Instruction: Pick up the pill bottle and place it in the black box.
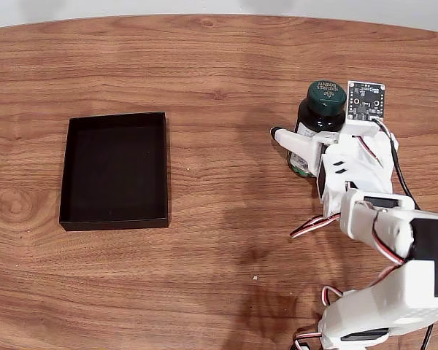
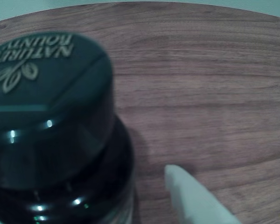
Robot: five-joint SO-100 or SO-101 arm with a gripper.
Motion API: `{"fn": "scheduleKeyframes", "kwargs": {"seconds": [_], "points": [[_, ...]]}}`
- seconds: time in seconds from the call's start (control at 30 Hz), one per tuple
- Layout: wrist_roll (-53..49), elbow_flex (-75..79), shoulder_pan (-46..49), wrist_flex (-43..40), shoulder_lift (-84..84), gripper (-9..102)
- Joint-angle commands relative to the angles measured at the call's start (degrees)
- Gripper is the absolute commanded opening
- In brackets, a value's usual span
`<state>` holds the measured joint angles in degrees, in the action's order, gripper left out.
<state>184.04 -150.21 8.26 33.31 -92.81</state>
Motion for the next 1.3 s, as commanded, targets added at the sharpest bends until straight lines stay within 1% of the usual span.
{"fn": "scheduleKeyframes", "kwargs": {"seconds": [0.0, 0.3, 0.47, 0.77, 0.87, 1.03, 1.27], "points": [[0.53, 1.85, 0.70, 1.93, -2.55, 49], [-0.79, 2.29, 0.09, 1.32, -0.35, 45], [-2.11, 1.76, -0.26, 3.43, 0.53, 41], [-4.66, -2.81, -1.49, 9.32, -0.79, 30], [-5.54, -4.13, -1.93, 10.99, -1.85, 26], [-5.62, -6.50, -2.55, 13.45, -4.39, 23], [-6.77, -10.55, -4.13, 13.36, -13.27, 21]]}}
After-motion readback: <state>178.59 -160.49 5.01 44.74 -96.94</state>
